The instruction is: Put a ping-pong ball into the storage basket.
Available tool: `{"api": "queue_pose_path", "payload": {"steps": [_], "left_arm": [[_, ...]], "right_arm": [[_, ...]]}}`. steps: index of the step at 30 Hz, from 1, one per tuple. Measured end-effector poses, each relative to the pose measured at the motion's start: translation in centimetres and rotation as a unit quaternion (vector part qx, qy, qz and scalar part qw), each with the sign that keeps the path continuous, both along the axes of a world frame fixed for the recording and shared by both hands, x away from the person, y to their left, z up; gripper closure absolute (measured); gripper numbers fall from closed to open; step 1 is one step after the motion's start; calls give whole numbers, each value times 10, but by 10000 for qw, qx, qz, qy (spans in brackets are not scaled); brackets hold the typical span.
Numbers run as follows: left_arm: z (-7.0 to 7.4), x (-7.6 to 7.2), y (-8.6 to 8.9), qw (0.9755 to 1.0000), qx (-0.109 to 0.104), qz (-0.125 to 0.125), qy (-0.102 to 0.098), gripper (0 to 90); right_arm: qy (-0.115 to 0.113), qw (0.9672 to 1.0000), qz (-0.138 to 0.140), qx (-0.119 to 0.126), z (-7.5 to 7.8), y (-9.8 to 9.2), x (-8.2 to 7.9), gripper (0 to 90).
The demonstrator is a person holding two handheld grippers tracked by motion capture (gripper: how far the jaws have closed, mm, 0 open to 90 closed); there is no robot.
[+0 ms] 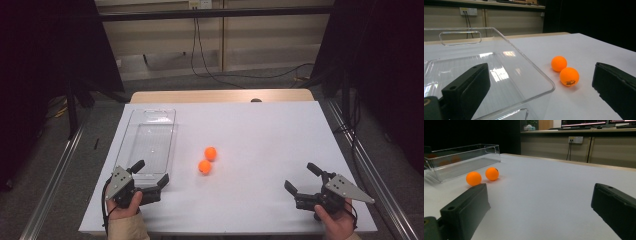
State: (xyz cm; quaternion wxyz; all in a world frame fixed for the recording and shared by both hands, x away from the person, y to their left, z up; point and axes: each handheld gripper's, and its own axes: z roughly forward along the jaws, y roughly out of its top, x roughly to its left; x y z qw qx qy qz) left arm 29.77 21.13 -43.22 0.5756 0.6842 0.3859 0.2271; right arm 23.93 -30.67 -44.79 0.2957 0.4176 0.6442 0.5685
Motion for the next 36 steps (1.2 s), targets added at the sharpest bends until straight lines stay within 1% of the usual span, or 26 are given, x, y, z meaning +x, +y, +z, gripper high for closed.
{"api": "queue_pose_path", "payload": {"steps": [6, 9, 12, 16, 17, 18, 20, 23, 24, 30, 31, 33, 34, 36], "left_arm": [[0, 1, -4, 10000, 0, -71, 4, 16], [1, 2, -6, 9999, -42, -91, 23, 16], [2, 2, -8, 9999, -10, -137, 18, 16], [2, 3, -12, 9998, -85, -177, 22, 16], [3, 3, -13, 9998, -53, -196, 28, 16], [3, 3, -14, 9998, -74, -204, 34, 16], [3, 4, -16, 9997, -45, -234, 31, 16], [5, 4, -18, 9997, 8, -247, -5, 15], [6, 4, -21, 9996, -47, -288, -5, 15], [9, 6, -27, 9994, -16, -355, 11, 14], [9, 6, -29, 9993, -42, -366, 25, 14], [10, 6, -32, 9991, -72, -417, 25, 14], [11, 6, -34, 9991, -45, -430, 27, 14], [13, 6, -37, 9989, -95, -459, 46, 14]], "right_arm": [[-19, 10000, 9, -5, 0, -1, 0, 10], [-12, 10000, 18, -5, 0, -1, 0, 11], [-12, 10000, 23, 1, 0, -1, 0, 12], [-8, 10000, 23, 2, 0, -1, 0, 12], [-9, 10000, 25, 8, 0, -1, 0, 12], [-10, 10000, 27, 7, 0, -2, 0, 12], [-6, 10000, 29, 9, 0, -2, 0, 12], [-2, 10000, 23, 8, 0, -2, -1, 13], [-25, 10000, 23, -3, 0, -3, -1, 18], [25, 10000, 28, 19, 0, -4, -2, 18], [36, 10000, 19, 54, 0, -4, -3, 18], [27, 10000, 26, 53, 0, -4, -3, 18], [27, 10000, 30, 57, 0, -4, -3, 18], [24, 10000, 43, 46, 0, -4, -3, 18]]}}
